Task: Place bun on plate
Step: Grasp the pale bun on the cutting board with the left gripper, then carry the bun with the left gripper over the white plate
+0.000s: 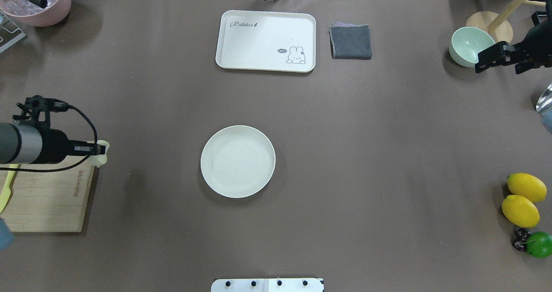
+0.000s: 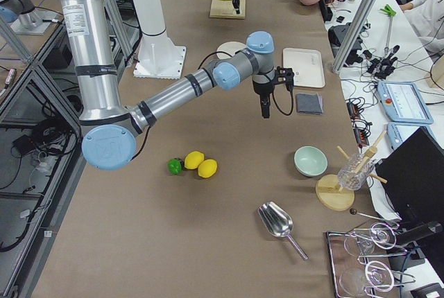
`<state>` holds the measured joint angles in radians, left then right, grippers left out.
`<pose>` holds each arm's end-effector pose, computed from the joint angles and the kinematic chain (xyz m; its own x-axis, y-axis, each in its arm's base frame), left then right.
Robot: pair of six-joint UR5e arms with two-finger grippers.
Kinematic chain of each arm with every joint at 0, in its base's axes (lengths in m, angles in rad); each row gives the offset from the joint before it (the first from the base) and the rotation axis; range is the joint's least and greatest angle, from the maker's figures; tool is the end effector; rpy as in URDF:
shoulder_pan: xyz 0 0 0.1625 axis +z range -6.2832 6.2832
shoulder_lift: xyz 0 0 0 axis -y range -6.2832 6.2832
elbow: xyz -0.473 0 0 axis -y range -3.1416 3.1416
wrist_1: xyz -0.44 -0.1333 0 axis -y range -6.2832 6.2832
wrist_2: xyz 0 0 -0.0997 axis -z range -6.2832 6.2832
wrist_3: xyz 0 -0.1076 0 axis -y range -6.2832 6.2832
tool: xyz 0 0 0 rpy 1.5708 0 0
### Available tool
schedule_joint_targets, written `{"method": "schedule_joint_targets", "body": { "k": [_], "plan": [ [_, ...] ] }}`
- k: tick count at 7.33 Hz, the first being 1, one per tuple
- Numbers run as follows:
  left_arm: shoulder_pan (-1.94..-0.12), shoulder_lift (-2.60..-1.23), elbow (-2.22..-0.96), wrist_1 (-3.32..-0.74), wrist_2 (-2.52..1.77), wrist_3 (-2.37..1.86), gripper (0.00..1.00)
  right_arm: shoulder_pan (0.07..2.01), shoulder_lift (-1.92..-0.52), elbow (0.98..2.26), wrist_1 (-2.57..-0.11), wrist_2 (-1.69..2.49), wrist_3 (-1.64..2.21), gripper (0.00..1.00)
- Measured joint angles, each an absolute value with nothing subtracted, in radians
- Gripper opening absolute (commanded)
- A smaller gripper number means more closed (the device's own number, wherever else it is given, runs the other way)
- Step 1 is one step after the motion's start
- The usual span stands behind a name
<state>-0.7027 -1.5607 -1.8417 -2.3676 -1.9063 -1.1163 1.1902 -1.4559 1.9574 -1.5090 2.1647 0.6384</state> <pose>0.3624 -0.4352 0.4850 0.5084 0.1126 -0.8537 0.1872 0.9533 0.2372 -0.1446 -0.5582 0.4430 0.7159 -0.0022 0.6982 -0.1402 0.9792 0.1469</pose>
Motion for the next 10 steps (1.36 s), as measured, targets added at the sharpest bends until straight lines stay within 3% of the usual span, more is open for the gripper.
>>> {"method": "schedule_joint_targets", "body": {
  "k": [3, 4, 5, 6, 7, 8, 10],
  "plan": [
    [-0.605, -1.88, -1.762, -2.268, -1.858, -1.352, 0.06, 1.315, -1.586, 1.936, -1.508, 2.204, 0.383, 1.0],
    [-0.555, -1.952, -1.723, -2.262, -1.808, -1.394, 0.23, 1.367, -1.629, 1.926, -1.507, 2.24, 0.285, 1.0],
    [-0.515, -2.006, -1.681, -2.261, -1.764, -1.42, 0.52, 1.415, -1.665, 1.911, -1.506, 2.287, 0.193, 1.0],
    [-0.481, -2.04, -1.649, -2.26, -1.726, -1.434, 0.76, 1.448, -1.699, 1.895, -1.504, 2.327, 0.126, 1.0],
    [-0.457, -2.055, -1.635, -2.26, -1.694, -1.439, 0.91, 1.464, -1.729, 1.887, -1.502, 2.341, 0.095, 1.0],
    [-0.441, -2.06, -1.63, -2.26, -1.67, -1.441, 0.96, 1.472, -1.749, 1.882, -1.501, 2.345, 0.082, 1.0],
    [-0.431, -2.063, -1.63, -2.26, -1.652, -1.441, 0.97, 1.476, -1.761, 1.878, -1.5, 2.349, 0.075, 1.0]
  ]
}}
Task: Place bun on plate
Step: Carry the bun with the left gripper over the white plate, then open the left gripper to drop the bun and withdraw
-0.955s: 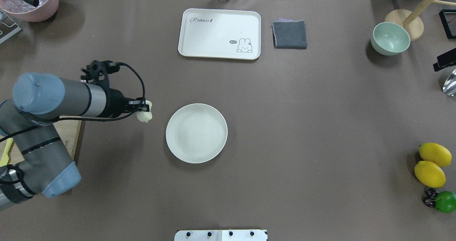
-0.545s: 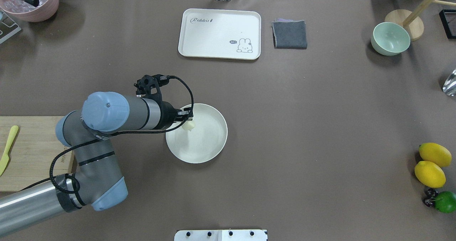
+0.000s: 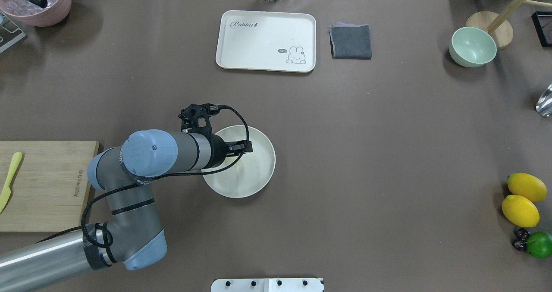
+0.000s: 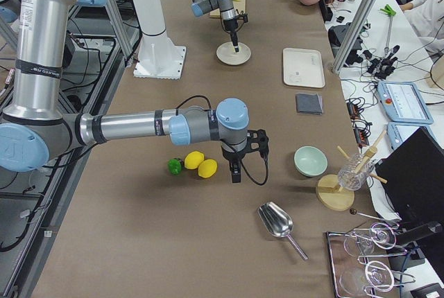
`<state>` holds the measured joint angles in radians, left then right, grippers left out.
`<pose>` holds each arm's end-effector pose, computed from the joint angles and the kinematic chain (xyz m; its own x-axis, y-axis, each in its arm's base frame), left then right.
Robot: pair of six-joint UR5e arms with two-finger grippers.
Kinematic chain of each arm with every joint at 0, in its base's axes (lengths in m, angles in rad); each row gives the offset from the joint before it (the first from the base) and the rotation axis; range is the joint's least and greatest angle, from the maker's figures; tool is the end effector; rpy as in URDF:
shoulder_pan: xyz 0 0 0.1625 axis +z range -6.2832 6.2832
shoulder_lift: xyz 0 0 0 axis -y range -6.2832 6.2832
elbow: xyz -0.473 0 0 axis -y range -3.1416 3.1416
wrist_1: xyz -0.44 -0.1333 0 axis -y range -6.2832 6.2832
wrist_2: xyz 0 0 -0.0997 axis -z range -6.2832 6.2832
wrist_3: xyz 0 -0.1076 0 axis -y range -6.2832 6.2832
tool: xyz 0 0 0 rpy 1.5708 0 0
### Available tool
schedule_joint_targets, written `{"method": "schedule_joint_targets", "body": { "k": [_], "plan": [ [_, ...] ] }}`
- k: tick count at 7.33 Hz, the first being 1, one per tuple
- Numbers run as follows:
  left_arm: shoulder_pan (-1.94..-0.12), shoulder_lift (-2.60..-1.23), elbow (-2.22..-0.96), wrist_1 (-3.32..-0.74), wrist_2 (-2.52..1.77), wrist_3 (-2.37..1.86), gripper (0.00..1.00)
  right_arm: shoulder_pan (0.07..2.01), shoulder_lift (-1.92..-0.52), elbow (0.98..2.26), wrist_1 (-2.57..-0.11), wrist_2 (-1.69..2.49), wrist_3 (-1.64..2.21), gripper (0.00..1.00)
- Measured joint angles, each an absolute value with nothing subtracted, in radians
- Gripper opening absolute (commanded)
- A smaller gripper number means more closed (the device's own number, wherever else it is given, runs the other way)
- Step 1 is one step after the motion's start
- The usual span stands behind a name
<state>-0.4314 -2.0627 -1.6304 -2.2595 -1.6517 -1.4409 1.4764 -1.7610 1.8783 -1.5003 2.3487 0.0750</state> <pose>0.6128 -0.4193 0.2894 0.3374 -0.0132 -0.9413 0.3062 0.9471 0.0965 0.0142 -0.4632 0.6322 0.7018 -0.1237 0.7015 0.0401 0.9901 0.1345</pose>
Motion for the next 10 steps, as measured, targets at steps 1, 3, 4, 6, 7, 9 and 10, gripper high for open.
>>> {"method": "schedule_joint_targets", "body": {
  "k": [1, 3, 4, 6, 7, 9, 10],
  "plan": [
    [-0.431, -2.064, -1.635, -2.26, -1.65, -1.441, 0.97, 1.477, -1.762, 1.878, -1.5, 2.35, 0.075, 1.0],
    [-0.432, -2.067, -1.655, -2.26, -1.649, -1.442, 0.97, 1.478, -1.764, 1.878, -1.5, 2.35, 0.075, 1.0],
    [-0.436, -2.071, -1.674, -2.254, -1.65, -1.443, 0.97, 1.479, -1.764, 1.878, -1.5, 2.349, 0.075, 1.0],
    [-0.477, -2.067, -1.786, -2.086, -1.671, -1.431, 0.97, 1.48, -1.767, 1.871, -1.499, 2.345, 0.075, 1.0],
    [-0.519, -2.057, -1.869, -1.938, -1.71, -1.385, 0.97, 1.48, -1.769, 1.866, -1.499, 2.345, 0.075, 1.0],
    [-0.656, -1.971, -1.991, -1.759, -1.833, -1.18, 0.97, 1.481, -1.77, 1.858, -1.499, 2.344, 0.074, 1.0],
    [-0.774, -1.9, -2.018, -1.73, -1.933, -1.031, 0.97, 1.482, -1.771, 1.855, -1.499, 2.344, 0.074, 1.0]
  ]
}}
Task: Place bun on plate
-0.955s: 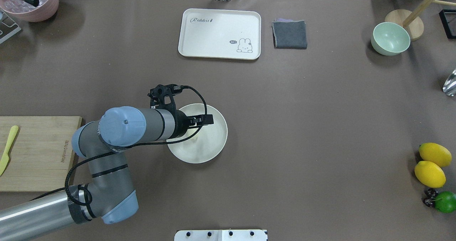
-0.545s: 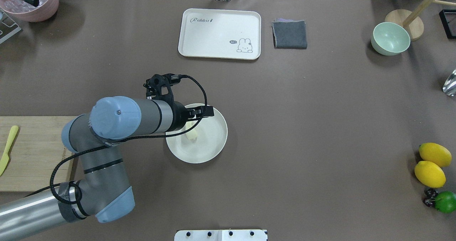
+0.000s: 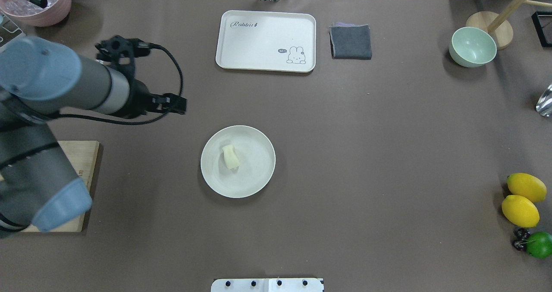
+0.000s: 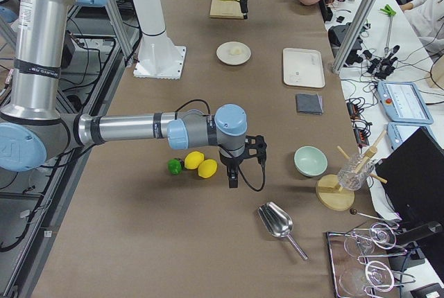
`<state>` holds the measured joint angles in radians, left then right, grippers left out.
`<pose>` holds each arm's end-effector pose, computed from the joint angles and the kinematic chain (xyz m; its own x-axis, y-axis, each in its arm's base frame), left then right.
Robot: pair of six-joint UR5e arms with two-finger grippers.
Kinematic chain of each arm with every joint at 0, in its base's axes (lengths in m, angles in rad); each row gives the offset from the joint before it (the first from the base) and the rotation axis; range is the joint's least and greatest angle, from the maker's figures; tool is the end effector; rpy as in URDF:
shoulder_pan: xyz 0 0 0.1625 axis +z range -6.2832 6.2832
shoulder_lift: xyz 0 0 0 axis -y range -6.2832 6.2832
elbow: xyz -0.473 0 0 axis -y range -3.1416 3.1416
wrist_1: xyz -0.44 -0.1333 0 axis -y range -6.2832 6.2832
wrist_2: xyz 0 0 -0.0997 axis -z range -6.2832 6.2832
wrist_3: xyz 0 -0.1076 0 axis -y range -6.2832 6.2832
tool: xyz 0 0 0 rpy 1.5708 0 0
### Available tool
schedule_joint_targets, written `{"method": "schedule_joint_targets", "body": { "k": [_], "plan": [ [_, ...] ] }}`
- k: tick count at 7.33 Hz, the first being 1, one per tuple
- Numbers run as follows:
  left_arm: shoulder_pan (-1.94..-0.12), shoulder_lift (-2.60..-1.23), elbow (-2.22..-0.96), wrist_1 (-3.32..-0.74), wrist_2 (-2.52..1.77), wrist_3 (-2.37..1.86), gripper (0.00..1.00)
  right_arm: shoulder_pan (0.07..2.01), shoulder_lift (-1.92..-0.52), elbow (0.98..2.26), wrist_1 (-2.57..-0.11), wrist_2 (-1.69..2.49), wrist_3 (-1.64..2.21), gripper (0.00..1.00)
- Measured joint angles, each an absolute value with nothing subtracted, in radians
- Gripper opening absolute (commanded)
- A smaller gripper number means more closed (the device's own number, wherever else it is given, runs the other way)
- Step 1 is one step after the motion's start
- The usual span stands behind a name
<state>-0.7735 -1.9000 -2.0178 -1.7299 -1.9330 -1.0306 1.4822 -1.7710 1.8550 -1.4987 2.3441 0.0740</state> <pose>0.3678 -0.4922 0.2813 0.5953 0.0909 -0.7984 0.1669 0.9579 0.2335 0.0177 -0.4582 0.6497 0.7077 -0.0983 0.6996 0.0352 0.9940 0.1040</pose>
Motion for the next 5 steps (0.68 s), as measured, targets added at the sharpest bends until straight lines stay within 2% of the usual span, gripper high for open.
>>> {"method": "schedule_joint_targets", "body": {
  "k": [3, 5],
  "plan": [
    [-1.194, -1.737, -1.987, -1.655, -2.22, -0.437, 0.97, 1.498, -1.79, 1.853, -1.498, 2.345, 0.074, 1.0],
    [-1.428, -1.759, -1.932, -1.404, -2.269, -0.012, 0.97, 1.521, -1.796, 1.851, -1.504, 2.343, 0.039, 1.0]
  ]
}}
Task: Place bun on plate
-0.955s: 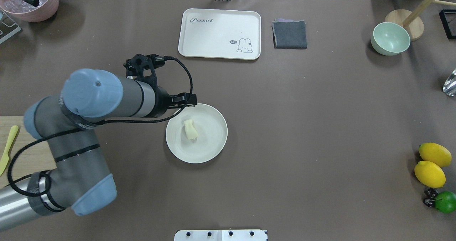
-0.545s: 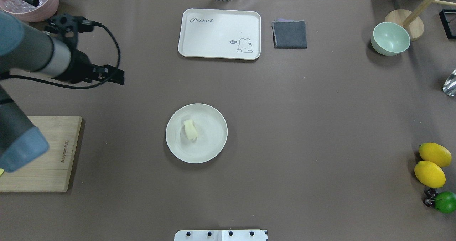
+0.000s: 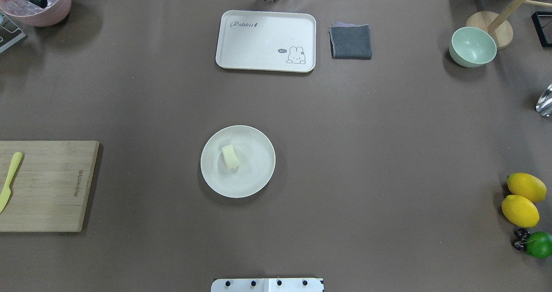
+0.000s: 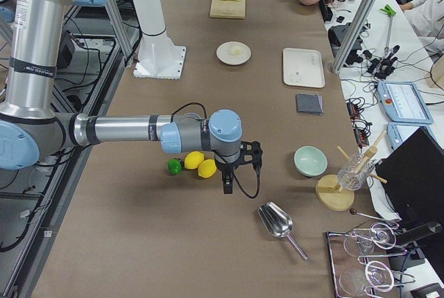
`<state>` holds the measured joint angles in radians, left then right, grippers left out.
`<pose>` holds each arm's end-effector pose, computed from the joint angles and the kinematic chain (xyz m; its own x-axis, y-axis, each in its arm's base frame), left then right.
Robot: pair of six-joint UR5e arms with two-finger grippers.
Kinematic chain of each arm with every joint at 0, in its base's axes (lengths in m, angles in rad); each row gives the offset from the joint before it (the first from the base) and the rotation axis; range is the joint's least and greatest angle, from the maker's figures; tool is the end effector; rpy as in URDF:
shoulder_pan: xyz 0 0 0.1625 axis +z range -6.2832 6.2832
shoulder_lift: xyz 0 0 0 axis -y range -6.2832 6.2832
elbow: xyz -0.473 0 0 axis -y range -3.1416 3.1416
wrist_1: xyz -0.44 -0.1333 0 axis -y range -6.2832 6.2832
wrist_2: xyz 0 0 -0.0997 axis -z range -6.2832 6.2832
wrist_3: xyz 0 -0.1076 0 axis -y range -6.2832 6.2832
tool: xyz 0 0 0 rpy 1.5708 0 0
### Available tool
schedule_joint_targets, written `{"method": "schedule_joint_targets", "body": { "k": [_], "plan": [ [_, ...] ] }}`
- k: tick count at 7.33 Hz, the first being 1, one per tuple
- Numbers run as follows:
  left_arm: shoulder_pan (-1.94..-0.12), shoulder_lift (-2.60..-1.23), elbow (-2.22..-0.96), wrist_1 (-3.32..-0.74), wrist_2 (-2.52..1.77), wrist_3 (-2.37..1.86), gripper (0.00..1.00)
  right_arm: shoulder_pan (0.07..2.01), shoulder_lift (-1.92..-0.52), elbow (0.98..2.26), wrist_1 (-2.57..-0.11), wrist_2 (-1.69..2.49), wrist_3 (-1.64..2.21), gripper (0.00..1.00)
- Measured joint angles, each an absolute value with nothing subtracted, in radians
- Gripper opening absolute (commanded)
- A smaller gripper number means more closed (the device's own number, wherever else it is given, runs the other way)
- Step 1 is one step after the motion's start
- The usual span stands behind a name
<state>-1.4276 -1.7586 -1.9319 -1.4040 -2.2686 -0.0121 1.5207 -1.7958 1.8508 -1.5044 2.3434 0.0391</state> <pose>0.0203 -0.5901 0.4369 0.7258 0.3353 -0.6007 -0.1236 0.9225 0.3656 0.0360 -0.4445 0.6638 0.7124 -0.0814 0.6971 0.0219 0.9953 0.0939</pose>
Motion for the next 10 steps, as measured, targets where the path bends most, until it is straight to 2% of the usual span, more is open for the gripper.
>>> {"method": "schedule_joint_targets", "body": {
  "k": [2, 5, 7, 10],
  "plan": [
    [-1.572, -1.762, -1.836, -1.24, -2.275, 0.306, 0.97, 1.559, -1.796, 1.847, -1.566, 2.341, -0.067, 1.0],
    [-1.626, -1.574, -1.701, -1.331, -2.28, 0.403, 0.97, 1.631, -1.828, 1.848, -1.694, 2.34, -0.169, 1.0],
    [-1.639, -1.492, -1.686, -1.448, -2.281, 0.302, 0.97, 1.641, -1.844, 1.843, -1.707, 2.34, -0.176, 1.0],
    [-1.641, -1.458, -1.689, -1.536, -2.276, 0.192, 0.97, 1.651, -1.86, 1.844, -1.658, 2.342, -0.177, 1.0]
  ]
}}
